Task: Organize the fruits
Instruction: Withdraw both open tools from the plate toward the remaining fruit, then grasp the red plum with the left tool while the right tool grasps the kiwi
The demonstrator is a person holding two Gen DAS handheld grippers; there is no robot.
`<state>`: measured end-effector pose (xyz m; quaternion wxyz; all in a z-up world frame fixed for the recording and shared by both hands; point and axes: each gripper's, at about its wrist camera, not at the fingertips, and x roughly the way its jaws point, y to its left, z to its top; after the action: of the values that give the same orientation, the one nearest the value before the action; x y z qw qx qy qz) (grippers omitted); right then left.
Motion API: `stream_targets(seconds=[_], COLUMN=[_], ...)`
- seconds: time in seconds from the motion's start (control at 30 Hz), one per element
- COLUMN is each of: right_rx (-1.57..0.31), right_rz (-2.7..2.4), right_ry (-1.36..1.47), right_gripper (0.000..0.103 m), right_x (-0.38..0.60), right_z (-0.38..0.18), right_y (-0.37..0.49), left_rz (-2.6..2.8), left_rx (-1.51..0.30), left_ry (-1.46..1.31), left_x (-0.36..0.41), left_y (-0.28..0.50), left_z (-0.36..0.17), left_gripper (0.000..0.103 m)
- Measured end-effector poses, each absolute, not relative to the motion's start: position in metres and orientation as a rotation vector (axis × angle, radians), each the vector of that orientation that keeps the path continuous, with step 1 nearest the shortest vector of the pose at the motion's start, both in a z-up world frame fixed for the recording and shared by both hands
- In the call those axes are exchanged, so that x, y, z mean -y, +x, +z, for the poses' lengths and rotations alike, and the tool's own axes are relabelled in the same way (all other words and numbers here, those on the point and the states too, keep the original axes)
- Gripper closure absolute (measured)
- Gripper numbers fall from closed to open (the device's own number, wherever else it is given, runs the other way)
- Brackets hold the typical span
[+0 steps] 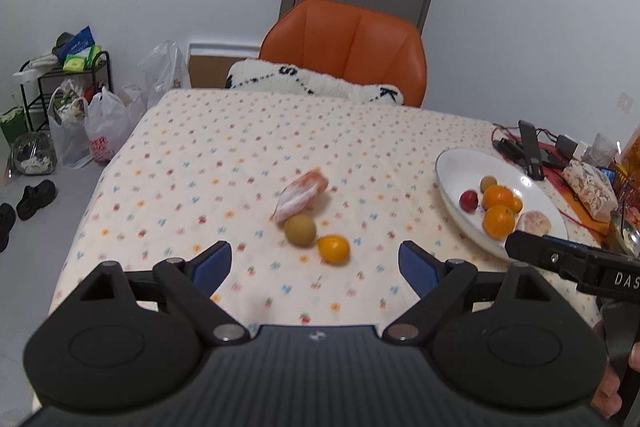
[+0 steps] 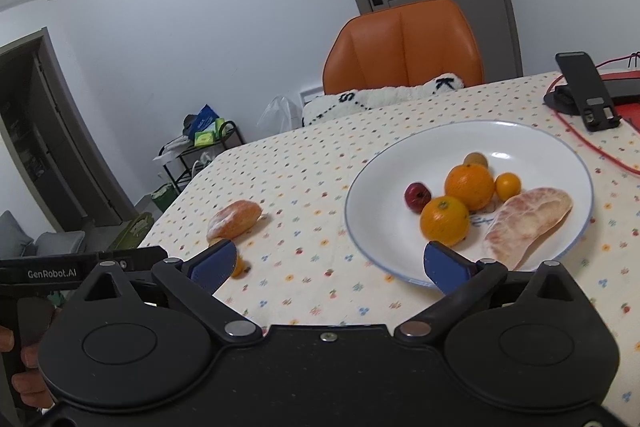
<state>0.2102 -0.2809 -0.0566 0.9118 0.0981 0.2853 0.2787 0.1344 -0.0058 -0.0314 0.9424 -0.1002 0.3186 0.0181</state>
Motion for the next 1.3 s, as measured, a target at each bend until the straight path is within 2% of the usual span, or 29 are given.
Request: stream_targets(seconds=[0.23, 0.4, 0.6, 0.73, 0.8, 0.83, 0.87, 0.9, 0.93, 0.97, 1.3], right_rx=[-0.601, -0.613, -0.621, -0.627, -0.630, -0.633, -0.636, -0.637, -0.638, -0.640, -0.650], right_rz=[0.593, 0.613, 0.628, 0.640, 0.644, 0.645, 0.647, 0.649, 0.651, 0.652, 0.678], right_ry=[0.188, 0.166, 0.149, 0.133, 0.125, 0.123, 0.121, 0.119, 0.116, 0.113, 0.092], right_gripper=[0.001, 0.001, 0.001, 0.001, 0.001, 0.001, 0.001, 0.001, 0.001, 0.001, 0.001], right_x=[0.270, 0.258, 0.247, 0.239, 0.236, 0.234, 0.233, 0.231, 0.230, 0.228, 0.209], right_z=[-0.060, -0.062, -0.063, -0.064, -0.064, -0.065, -0.065, -0.065, -0.066, -0.066, -0.069], right_y=[0.204, 0.200, 0.196, 0.195, 0.194, 0.195, 0.195, 0.195, 0.196, 0.196, 0.200], left_rz=[0.025, 0.017, 0.005, -0.005, -0.010, -0.027, -0.035, -0.032, -0.018, -0.013, -0.010], left_rx=[-0.660, -0.672, -0.695, -0.712, -0.730, -0.730, -0.740, -0.748, -0.740, -0.741, -0.713], left_ry=[-0.199, -0.202, -0.224, -0.235, -0.237, -0.246, -0.245, -0.233, -0.212, -0.204, -0.236], left_x=[-0.001, -0.005, -0.011, -0.012, -0.011, -0.010, -0.009, -0.008, -0.007, -0.008, -0.025], left_y=[0.122, 0.116, 0.114, 0.115, 0.116, 0.115, 0.116, 0.116, 0.116, 0.116, 0.117], left_z=[-0.042, -0.052, -0.061, -0.067, -0.071, -0.073, -0.075, -0.077, -0.078, -0.078, -0.074], left_gripper=[0.015, 0.019, 0.038, 0.042, 0.048, 0.053, 0.065, 0.070, 0.079, 0.083, 0.084])
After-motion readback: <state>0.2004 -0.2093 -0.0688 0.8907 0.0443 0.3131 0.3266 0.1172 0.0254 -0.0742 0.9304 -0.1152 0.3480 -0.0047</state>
